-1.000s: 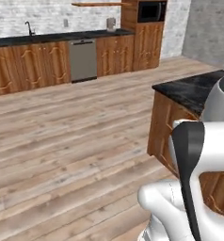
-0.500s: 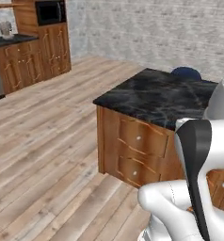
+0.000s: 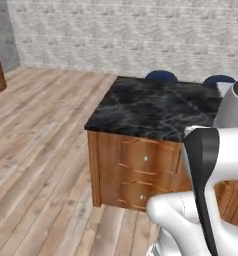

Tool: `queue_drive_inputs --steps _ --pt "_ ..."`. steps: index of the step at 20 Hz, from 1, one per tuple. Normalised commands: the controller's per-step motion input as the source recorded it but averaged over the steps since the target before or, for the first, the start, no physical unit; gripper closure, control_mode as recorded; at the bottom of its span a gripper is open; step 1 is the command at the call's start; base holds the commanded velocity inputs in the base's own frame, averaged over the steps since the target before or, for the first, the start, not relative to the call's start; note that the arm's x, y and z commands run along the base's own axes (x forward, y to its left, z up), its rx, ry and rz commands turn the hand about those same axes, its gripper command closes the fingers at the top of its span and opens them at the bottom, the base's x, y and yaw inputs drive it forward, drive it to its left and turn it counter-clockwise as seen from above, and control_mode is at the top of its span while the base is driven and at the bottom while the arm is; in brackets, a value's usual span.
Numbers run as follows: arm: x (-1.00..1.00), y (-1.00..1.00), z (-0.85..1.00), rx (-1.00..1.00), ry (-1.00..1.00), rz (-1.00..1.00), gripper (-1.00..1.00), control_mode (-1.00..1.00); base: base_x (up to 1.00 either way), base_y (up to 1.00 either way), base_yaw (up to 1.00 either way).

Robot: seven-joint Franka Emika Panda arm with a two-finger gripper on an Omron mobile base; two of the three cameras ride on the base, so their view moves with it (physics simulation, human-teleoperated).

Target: Place the cold items (avocado and tangerine) from the fridge in one tupperware on the dining counter. Place the warm items (kebab skewer and hot dog) in the stove area in another tupperware.

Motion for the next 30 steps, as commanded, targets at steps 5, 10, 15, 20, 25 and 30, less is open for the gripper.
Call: queue_drive_inputs --steps 5,10,15,20,25,30 --pt "0.0 0.0 0.0 0.0 0.0 0.0 1.0 1.0 0.07 1.0 -0.46" --pt "0.0 0.0 0.0 0.0 0.0 0.0 1.0 1.0 0.07 1.0 -0.42" --pt "0.0 0.0 0.0 0.0 0.0 0.0 1.0 1.0 0.07 1.0 -0.41" --pt "0.0 0.0 0.0 0.0 0.0 0.0 1.0 1.0 0.09 1.0 -0.42" --pt "0.0 0.0 0.0 0.0 0.0 0.0 1.0 1.0 0.11 1.0 -0.43" --pt "0.0 0.0 0.0 0.0 0.0 0.0 1.0 1.0 0.21 1.0 -0.5"
